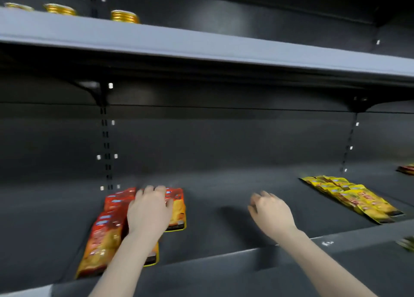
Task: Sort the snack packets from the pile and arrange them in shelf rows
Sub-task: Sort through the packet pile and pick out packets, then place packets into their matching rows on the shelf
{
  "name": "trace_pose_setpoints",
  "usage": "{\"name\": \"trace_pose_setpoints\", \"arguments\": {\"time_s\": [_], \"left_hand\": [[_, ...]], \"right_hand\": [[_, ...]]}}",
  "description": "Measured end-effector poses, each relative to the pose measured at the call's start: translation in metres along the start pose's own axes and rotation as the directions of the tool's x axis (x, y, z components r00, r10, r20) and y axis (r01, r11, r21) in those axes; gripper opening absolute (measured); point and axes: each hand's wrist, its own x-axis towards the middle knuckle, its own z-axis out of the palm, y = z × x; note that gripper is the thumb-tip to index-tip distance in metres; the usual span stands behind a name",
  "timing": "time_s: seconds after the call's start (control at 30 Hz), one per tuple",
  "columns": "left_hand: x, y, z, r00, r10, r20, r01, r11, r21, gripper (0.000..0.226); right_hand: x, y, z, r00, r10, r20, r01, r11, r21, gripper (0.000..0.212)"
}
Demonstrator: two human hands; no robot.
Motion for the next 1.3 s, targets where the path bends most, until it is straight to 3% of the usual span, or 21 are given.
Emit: {"name": "trace_pose_setpoints", "arguments": {"time_s": [0.07,0.17,0.3,0.67,0.8,0.93,1.13,1.3], "left_hand": [[-0.01,0.043,0.012,0.999,0.033,0.037,-0.032,0.999,-0.02,0.029],[-0.029,0.111,0.028,0.996,0.055,0.068,-0.048,0.994,-0.094,0.027],[-0.051,0.206,0.042,0.995,0.097,0.039,-0.086,0.974,-0.209,0.025],[-0.052,0.441,0.081,0.982,0.186,0.008,-0.176,0.939,-0.296,0.028],[-0.051,0.522,0.113,0.974,0.227,0.014,-0.211,0.926,-0.313,0.03],[-0.047,0.609,0.149,0.96,0.281,-0.013,-0.265,0.886,-0.381,0.032],[-0.026,0.727,0.173,0.929,0.361,0.082,-0.303,0.869,-0.391,0.039],[-0.022,0.788,0.192,0.938,0.321,0.135,-0.27,0.915,-0.301,0.041]], "right_hand": [[-0.007,0.042,-0.006,0.997,-0.003,-0.075,0.004,1.0,0.011,0.019],[-0.015,0.117,-0.011,0.986,-0.028,-0.165,0.026,1.0,-0.01,0.038],[-0.03,0.221,-0.02,0.975,-0.021,-0.219,0.025,1.0,0.012,0.035],[-0.039,0.438,0.004,0.973,0.132,-0.191,-0.117,0.989,0.088,0.027],[-0.024,0.495,0.023,0.965,0.163,-0.205,-0.133,0.98,0.15,0.012],[-0.002,0.56,0.035,0.96,0.166,-0.224,-0.13,0.977,0.167,0.021],[0.031,0.69,0.037,0.952,0.195,-0.235,-0.174,0.979,0.105,0.02],[0.046,0.797,0.048,0.94,0.203,-0.273,-0.19,0.979,0.074,0.014]]}}
